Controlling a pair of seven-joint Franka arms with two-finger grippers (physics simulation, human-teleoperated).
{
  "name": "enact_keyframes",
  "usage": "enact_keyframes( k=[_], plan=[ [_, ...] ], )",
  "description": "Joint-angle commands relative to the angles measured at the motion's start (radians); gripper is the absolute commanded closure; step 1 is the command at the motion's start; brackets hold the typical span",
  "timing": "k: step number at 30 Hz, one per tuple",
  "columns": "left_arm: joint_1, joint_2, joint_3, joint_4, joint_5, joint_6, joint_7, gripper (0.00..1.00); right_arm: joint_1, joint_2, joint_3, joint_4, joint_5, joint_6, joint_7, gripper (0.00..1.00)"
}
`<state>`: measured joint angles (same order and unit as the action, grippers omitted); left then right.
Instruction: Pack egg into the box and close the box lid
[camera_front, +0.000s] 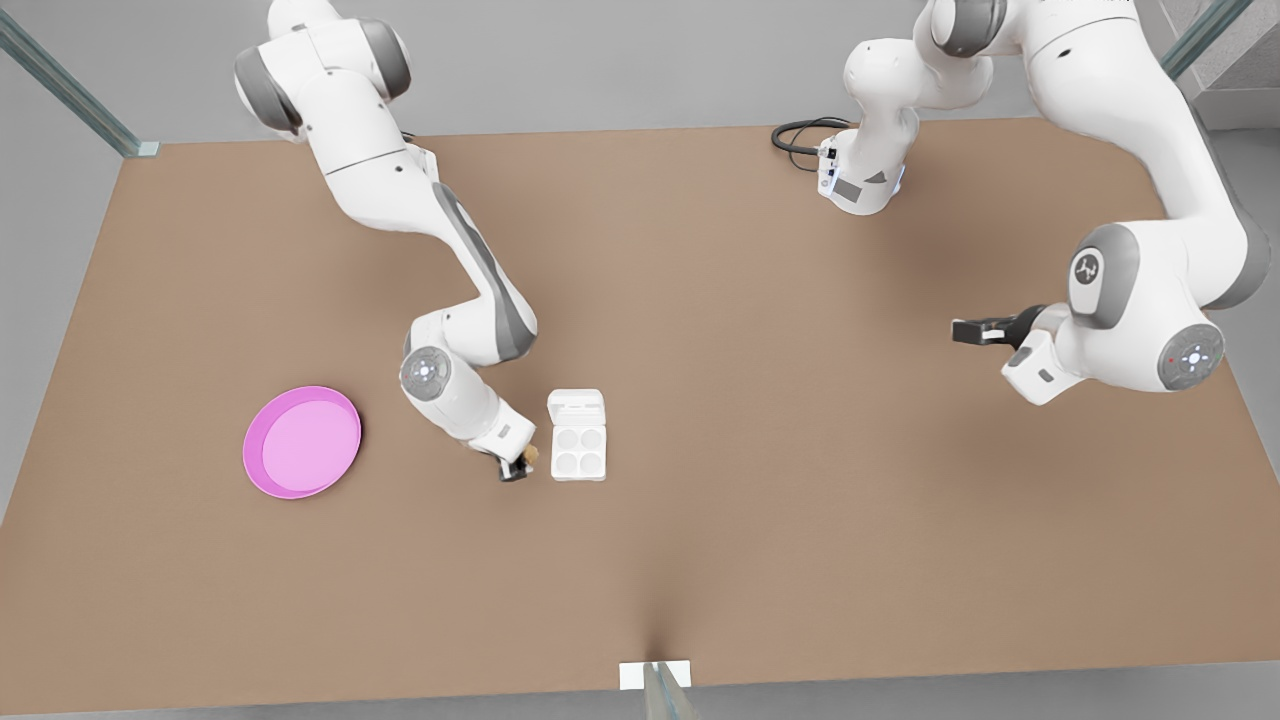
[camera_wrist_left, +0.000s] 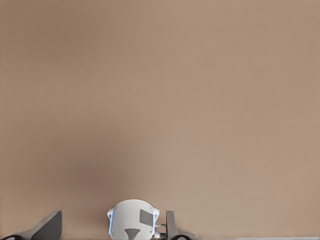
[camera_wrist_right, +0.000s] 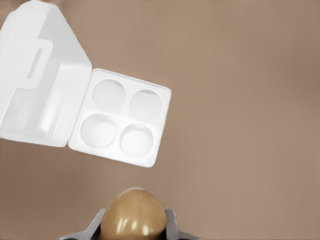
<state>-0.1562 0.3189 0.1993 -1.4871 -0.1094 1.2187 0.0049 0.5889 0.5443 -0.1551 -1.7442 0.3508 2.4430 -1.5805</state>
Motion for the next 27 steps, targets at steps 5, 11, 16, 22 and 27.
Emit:
enact_keyframes(
  k=[5,11,16,22,27],
  plan=[
    [0.001,0.000,0.008,-0.056,0.007,-0.002,0.059,0.00,0.066,0.009,0.000,0.017,0.002,0.002,0.083,0.45],
    [0.001,0.014,0.008,-0.055,0.007,0.002,0.059,0.00,0.101,0.014,0.000,0.023,0.002,0.004,0.131,0.45],
    [0.003,0.014,0.008,-0.053,0.007,0.002,0.055,0.00,0.120,0.017,0.000,0.025,0.004,0.005,0.132,0.45],
    [0.003,0.020,0.008,-0.053,0.007,0.002,0.055,0.00,0.131,0.023,0.002,0.032,0.011,0.005,0.139,0.10],
    [0.004,0.020,0.008,-0.051,0.007,0.002,0.056,0.00,0.129,0.029,0.002,0.032,0.010,0.005,0.151,0.00]
  ],
)
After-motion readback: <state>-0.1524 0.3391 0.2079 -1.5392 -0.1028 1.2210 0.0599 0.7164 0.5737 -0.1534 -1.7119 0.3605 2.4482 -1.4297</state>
